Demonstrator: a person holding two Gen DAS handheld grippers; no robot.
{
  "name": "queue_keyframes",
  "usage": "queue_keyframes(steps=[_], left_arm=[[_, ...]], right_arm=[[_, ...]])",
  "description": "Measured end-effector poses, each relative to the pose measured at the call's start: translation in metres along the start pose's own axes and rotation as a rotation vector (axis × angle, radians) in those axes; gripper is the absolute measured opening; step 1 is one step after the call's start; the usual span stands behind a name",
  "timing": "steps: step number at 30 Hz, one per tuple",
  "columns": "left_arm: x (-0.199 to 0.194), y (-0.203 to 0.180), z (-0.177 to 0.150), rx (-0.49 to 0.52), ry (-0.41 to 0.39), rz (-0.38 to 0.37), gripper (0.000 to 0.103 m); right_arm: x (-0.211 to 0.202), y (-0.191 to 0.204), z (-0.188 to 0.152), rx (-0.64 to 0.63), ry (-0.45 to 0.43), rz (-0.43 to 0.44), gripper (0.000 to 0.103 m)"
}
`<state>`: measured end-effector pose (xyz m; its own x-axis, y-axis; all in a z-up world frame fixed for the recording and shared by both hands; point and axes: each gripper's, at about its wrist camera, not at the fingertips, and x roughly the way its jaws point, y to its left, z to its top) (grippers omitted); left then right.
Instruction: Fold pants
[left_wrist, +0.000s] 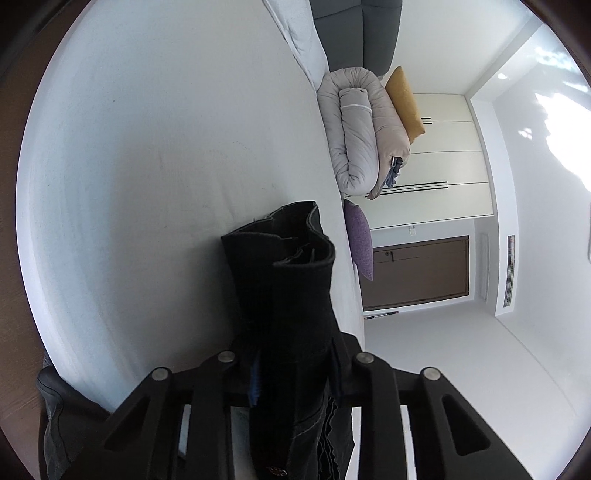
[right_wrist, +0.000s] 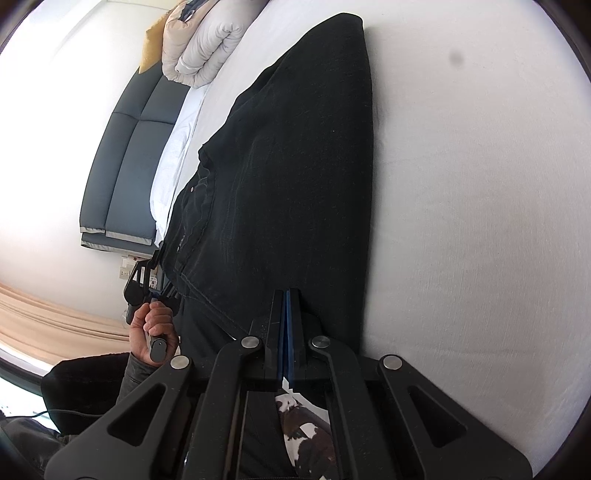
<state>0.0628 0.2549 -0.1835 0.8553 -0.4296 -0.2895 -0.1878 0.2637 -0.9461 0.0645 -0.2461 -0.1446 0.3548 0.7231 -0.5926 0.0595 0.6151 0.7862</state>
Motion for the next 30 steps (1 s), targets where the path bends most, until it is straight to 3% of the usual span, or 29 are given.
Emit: queue_keyframes(steps=[6, 9, 13, 17, 21, 25, 28, 30], left_arm=[[-0.004, -0.027, -0.001, 0.117, -0.014, 0.035, 0.016], [-0.003, -0.056, -0.008, 0.235, -0.015, 0.067, 0.014], [0.008, -0.113, -0.033, 0.479, 0.008, 0.109, 0.014], [0.029, -0.180, -0.090, 0.807, 0.075, 0.112, 0.014], [0.058, -0.215, -0.179, 1.138, 0.205, 0.109, 0.014], [0.085, -0.198, -0.262, 1.366, 0.359, 0.127, 0.014], [0.090, -0.174, -0.300, 1.445, 0.450, 0.155, 0.013], [0.087, -0.163, -0.319, 1.503, 0.482, 0.167, 0.013]], right_arm=[[-0.002, -0.001, -0.001, -0.003, 0.003, -0.009, 0.000], [-0.003, -0.002, -0.001, -0.005, 0.001, -0.009, 0.000], [-0.003, -0.003, -0.002, -0.008, -0.003, -0.007, 0.000], [-0.005, -0.004, -0.004, -0.008, -0.002, -0.007, 0.000], [-0.007, -0.007, -0.004, -0.002, -0.003, 0.014, 0.000], [-0.014, -0.012, -0.002, 0.037, -0.017, 0.076, 0.000], [-0.027, -0.004, 0.004, 0.029, -0.055, 0.070, 0.007], [-0.037, 0.000, 0.013, 0.026, -0.095, 0.081, 0.023]])
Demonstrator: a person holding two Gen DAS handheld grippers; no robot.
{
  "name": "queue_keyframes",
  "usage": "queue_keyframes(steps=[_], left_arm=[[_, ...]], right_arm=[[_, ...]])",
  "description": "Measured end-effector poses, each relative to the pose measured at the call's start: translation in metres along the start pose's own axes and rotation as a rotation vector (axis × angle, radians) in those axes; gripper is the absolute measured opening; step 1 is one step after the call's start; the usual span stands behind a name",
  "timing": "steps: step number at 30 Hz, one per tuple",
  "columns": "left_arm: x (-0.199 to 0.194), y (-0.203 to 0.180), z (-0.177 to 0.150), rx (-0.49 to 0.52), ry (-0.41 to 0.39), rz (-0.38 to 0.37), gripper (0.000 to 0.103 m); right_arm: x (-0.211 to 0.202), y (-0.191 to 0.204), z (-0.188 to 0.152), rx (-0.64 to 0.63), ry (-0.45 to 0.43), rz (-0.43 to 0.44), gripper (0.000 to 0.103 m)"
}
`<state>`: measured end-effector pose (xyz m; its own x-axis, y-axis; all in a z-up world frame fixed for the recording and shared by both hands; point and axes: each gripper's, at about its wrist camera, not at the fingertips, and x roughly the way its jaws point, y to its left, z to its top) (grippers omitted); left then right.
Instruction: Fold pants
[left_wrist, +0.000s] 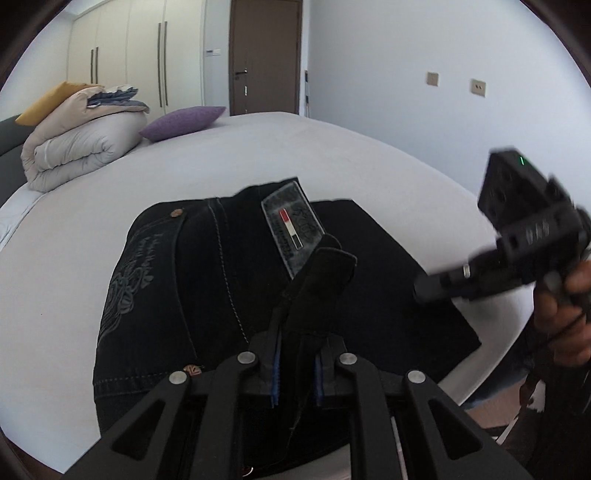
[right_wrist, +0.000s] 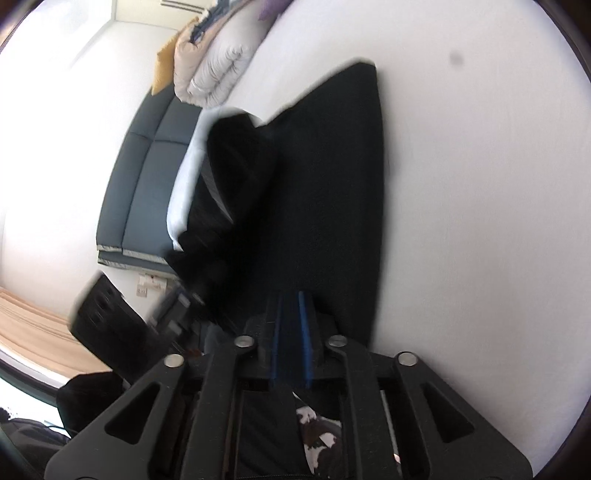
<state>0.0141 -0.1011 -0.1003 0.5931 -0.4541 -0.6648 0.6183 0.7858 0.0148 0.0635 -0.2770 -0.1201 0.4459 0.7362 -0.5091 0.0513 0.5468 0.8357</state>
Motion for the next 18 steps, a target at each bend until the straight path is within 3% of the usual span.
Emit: queue_keyframes(steps=[1, 2, 3, 14, 16, 17, 18], left_arm=[[0.000, -0.008, -0.004, 0.030, 0.004, 0.017, 0.013], [0.000, -0.013, -0.005, 0.052, 0.001, 0.036, 0.013], [-0.002, -0.015, -0.006, 0.060, -0.001, 0.045, 0.013], [-0.015, -0.043, -0.007, 0.168, -0.027, 0.078, 0.013], [-0.013, -0.047, -0.006, 0.174, -0.026, 0.079, 0.013], [-0.013, -0.048, -0.005, 0.176, -0.026, 0.081, 0.013], [-0.014, -0.050, -0.004, 0.180, -0.027, 0.082, 0.013]], right_arm=[[-0.004, 0.000, 0.005, 0.009, -0.021, 0.012, 0.033], [-0.006, -0.001, 0.011, 0.029, -0.046, 0.020, 0.060], [-0.007, -0.002, 0.016, 0.049, -0.069, 0.035, 0.067], [0.047, 0.010, 0.066, 0.091, 0.017, 0.009, 0.069], [0.052, 0.012, 0.068, 0.072, 0.017, -0.017, 0.066], [0.052, 0.012, 0.070, 0.065, 0.014, -0.026, 0.059], [0.052, 0.013, 0.071, 0.056, 0.012, -0.035, 0.046]])
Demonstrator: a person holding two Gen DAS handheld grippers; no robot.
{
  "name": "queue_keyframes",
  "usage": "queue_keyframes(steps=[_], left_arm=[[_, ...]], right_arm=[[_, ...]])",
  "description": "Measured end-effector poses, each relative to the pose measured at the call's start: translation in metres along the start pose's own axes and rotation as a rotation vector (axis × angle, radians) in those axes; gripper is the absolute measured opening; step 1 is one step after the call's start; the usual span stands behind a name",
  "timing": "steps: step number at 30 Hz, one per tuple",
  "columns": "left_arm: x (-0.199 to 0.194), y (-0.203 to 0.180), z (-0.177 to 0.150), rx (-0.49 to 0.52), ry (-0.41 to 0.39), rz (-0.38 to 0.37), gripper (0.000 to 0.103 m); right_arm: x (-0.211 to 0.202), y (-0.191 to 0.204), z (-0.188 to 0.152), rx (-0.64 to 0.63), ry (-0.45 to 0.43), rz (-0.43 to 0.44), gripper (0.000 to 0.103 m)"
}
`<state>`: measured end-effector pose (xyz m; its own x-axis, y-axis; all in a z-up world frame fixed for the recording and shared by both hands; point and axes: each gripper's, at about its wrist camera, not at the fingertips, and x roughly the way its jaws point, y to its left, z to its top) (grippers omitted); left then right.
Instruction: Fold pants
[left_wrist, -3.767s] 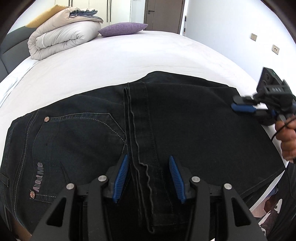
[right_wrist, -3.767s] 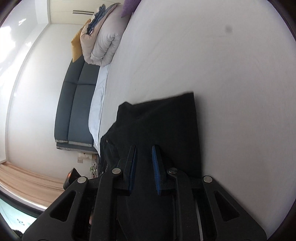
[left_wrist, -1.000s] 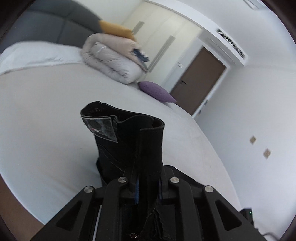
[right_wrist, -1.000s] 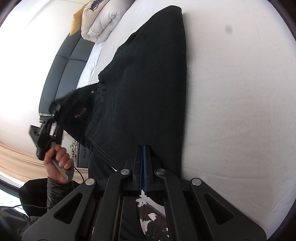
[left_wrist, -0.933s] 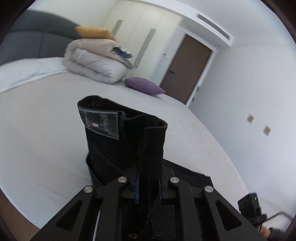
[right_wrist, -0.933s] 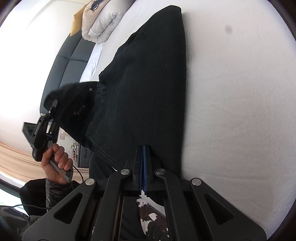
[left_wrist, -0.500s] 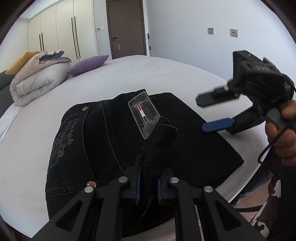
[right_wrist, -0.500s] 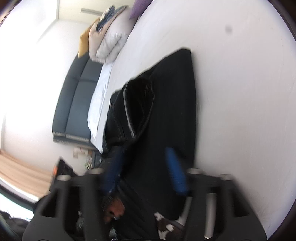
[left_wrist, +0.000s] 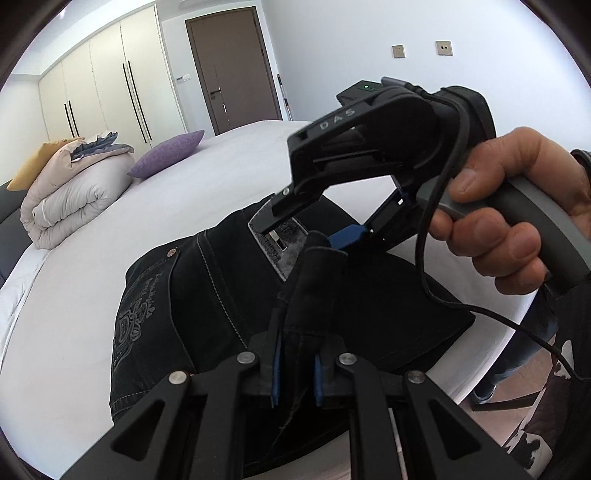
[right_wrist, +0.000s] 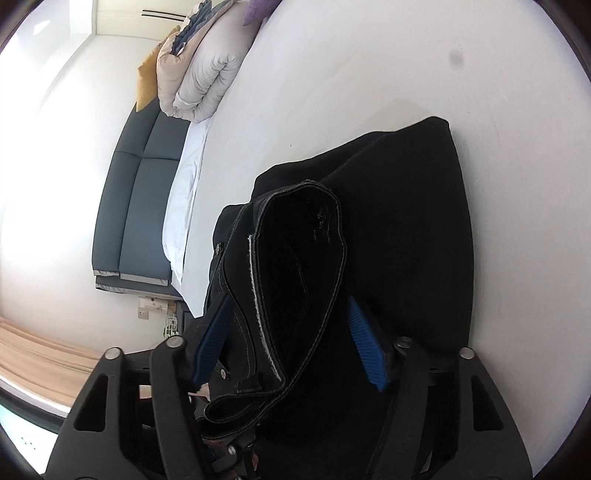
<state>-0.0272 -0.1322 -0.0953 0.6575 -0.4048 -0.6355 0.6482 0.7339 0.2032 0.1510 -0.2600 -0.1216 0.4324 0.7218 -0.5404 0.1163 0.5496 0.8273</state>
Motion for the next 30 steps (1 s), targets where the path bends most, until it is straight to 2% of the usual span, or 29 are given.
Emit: queue_keyframes(steps=[2, 4, 5, 6, 14, 22, 30], left_arm=[[0.001, -0.002, 0.004, 0.007, 0.001, -0.003, 0.013], [0.001, -0.008, 0.004, 0.022, 0.005, -0.002, 0.013], [0.001, -0.010, 0.005, 0.026, 0.005, -0.004, 0.013], [0.000, -0.012, 0.006, 0.031, 0.005, -0.006, 0.013], [0.000, -0.016, 0.022, 0.071, -0.014, -0.048, 0.013], [0.003, -0.037, 0.021, 0.107, 0.003, -0.086, 0.013], [0.007, -0.034, 0.026, 0.110, 0.011, -0.100, 0.013]], right_arm=[[0.003, 0.003, 0.004, 0.001, 0.006, -0.012, 0.032], [0.002, 0.000, 0.005, -0.001, 0.004, -0.011, 0.026], [0.003, 0.001, 0.006, -0.009, 0.000, -0.012, 0.018], [0.003, 0.004, 0.006, -0.019, -0.005, -0.015, 0.013], [-0.031, 0.003, 0.004, -0.063, -0.093, -0.051, 0.010], [-0.058, -0.023, -0.007, -0.035, -0.137, -0.048, 0.010], [-0.070, -0.034, -0.016, -0.037, -0.158, -0.051, 0.010]])
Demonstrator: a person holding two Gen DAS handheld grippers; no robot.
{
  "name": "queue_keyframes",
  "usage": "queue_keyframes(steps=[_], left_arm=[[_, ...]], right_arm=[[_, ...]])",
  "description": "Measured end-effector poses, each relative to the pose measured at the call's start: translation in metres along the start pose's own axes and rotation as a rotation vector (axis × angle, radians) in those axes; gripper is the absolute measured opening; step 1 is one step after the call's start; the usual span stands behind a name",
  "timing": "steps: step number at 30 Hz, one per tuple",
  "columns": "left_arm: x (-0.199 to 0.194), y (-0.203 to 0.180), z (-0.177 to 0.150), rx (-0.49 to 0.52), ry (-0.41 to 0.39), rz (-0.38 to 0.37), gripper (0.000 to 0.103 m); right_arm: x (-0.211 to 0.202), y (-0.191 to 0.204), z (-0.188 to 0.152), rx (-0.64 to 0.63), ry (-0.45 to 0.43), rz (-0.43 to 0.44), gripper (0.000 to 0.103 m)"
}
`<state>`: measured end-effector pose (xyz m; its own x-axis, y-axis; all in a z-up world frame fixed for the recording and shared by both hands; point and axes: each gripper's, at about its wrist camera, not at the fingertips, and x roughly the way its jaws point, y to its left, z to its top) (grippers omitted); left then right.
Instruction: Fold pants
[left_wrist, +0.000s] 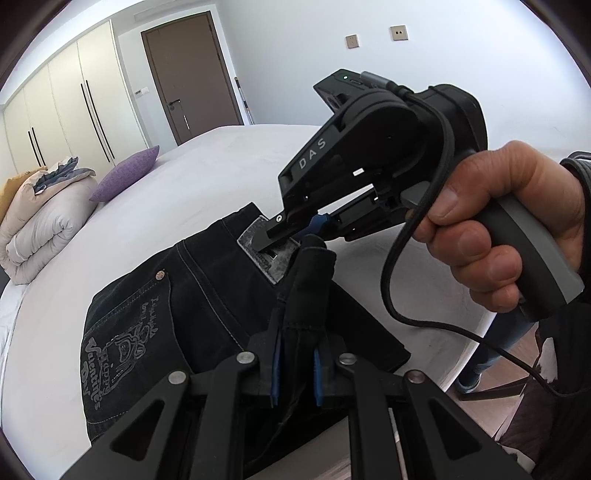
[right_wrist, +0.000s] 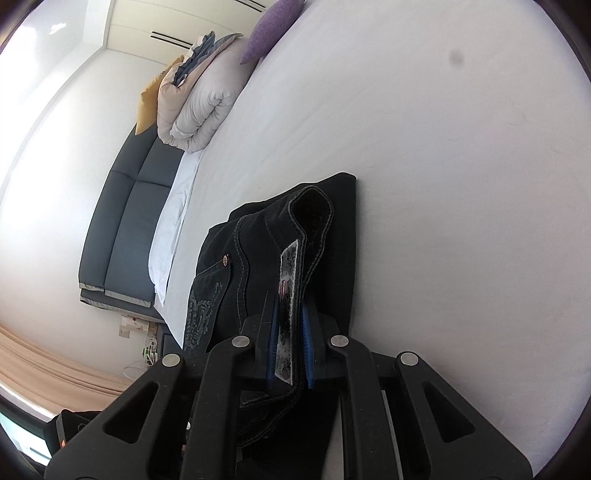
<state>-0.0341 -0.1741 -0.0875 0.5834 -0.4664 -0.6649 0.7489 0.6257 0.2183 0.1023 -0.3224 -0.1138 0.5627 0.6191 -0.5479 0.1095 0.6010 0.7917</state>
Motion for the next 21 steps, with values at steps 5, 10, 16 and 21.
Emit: queue_keyframes(steps=[5, 10, 16, 21], left_arm=[[0.005, 0.004, -0.009, -0.006, 0.012, -0.023, 0.014], [0.004, 0.012, -0.012, -0.050, 0.003, -0.062, 0.041], [-0.039, 0.044, -0.010, -0.150, -0.067, -0.135, 0.085], [-0.060, 0.100, -0.007, -0.269, -0.080, -0.152, 0.084]], right_arm=[[0.002, -0.011, -0.010, 0.024, -0.005, 0.004, 0.011], [0.006, -0.023, -0.013, 0.030, 0.007, 0.058, 0.011], [-0.011, -0.023, -0.010, 0.034, 0.001, 0.029, 0.015], [-0.035, -0.013, -0.010, 0.037, -0.020, 0.022, 0.016]])
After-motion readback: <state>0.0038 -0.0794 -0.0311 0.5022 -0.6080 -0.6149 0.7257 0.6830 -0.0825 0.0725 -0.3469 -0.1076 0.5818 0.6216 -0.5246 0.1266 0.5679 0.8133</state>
